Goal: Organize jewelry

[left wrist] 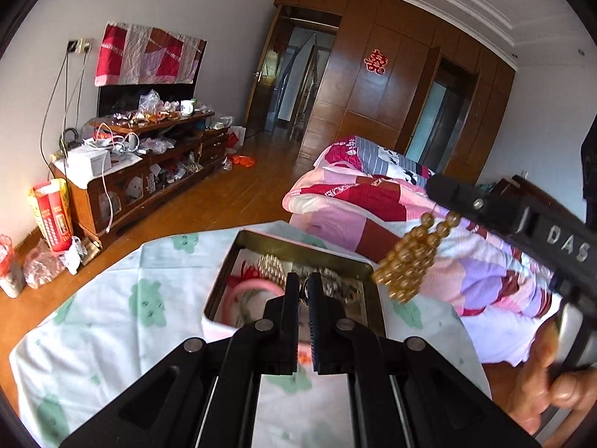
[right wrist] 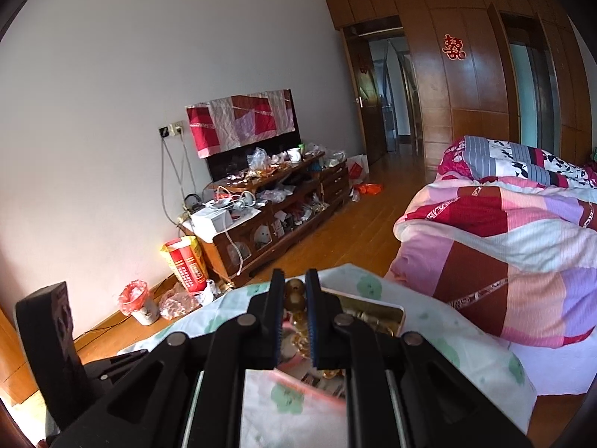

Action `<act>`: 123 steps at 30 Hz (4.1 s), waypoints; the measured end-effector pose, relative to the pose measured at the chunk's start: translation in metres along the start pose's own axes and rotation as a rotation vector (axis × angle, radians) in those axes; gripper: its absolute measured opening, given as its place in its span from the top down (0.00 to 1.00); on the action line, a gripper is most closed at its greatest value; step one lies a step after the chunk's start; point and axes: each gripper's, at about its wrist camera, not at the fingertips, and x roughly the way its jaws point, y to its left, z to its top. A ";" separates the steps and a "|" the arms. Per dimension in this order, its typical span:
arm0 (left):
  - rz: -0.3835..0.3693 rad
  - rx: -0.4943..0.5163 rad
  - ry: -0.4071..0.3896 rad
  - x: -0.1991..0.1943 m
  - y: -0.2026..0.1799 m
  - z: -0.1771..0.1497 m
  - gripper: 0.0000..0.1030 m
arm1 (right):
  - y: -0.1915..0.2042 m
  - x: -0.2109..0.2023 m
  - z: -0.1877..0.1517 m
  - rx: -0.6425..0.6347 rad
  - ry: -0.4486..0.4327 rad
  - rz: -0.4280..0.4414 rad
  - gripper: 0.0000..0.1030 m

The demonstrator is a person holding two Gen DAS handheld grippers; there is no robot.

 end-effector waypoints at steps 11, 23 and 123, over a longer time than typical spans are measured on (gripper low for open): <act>0.025 -0.020 0.049 0.080 0.020 0.005 0.96 | -0.030 0.093 -0.014 0.074 0.079 -0.021 0.87; 0.188 0.037 0.183 0.140 0.017 -0.009 0.96 | -0.057 0.140 -0.049 0.140 0.155 -0.070 0.87; 0.491 0.116 -0.211 -0.172 -0.059 -0.064 0.19 | 0.039 -0.156 -0.078 0.051 -0.268 -0.276 0.03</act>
